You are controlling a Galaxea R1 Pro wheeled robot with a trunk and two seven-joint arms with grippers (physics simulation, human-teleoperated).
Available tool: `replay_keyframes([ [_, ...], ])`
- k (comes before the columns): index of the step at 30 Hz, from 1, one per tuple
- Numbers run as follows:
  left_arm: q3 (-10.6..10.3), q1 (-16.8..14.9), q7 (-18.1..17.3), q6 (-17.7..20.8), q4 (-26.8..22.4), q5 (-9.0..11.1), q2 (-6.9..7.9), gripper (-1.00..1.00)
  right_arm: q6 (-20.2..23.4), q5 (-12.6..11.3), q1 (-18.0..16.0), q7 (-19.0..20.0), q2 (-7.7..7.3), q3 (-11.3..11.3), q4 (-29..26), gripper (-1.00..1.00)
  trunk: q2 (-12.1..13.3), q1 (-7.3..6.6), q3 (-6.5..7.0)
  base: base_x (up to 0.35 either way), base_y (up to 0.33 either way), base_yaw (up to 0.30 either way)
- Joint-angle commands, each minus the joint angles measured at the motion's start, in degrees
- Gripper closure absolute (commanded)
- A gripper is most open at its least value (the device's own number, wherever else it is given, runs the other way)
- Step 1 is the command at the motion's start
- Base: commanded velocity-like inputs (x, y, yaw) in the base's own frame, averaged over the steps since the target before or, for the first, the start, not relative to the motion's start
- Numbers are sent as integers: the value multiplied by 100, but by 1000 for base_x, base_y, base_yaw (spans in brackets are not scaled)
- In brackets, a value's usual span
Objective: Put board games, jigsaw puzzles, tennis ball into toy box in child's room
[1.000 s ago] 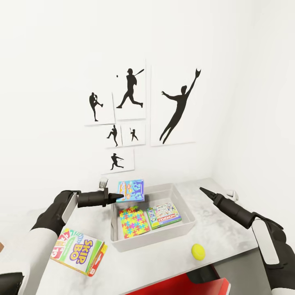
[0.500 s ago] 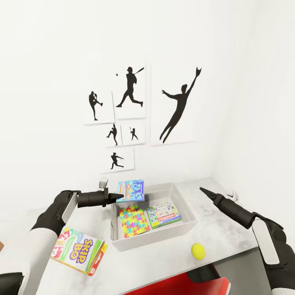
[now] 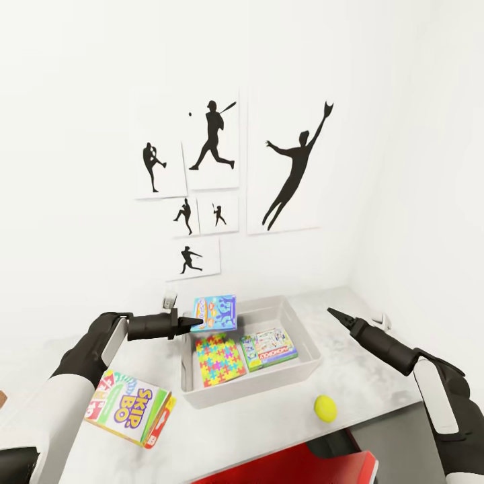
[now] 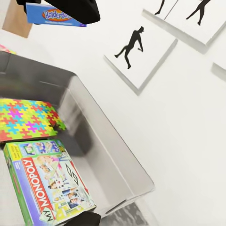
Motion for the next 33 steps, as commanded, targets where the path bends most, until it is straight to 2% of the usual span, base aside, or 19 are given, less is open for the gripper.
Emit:
replay_keyframes([
  [1, 5, -6, -24, 25, 1, -4, 0, 100, 52, -16, -6, 10, 0, -9, -1, -100, -14, 3, -23, 0, 0, 0],
  [33, 4, -6, -15, 25, 2, -5, 0, 100, 95, -15, -6, 6, -1, -9, 44, -100, -14, 3, -322, 0, 0, 0],
])
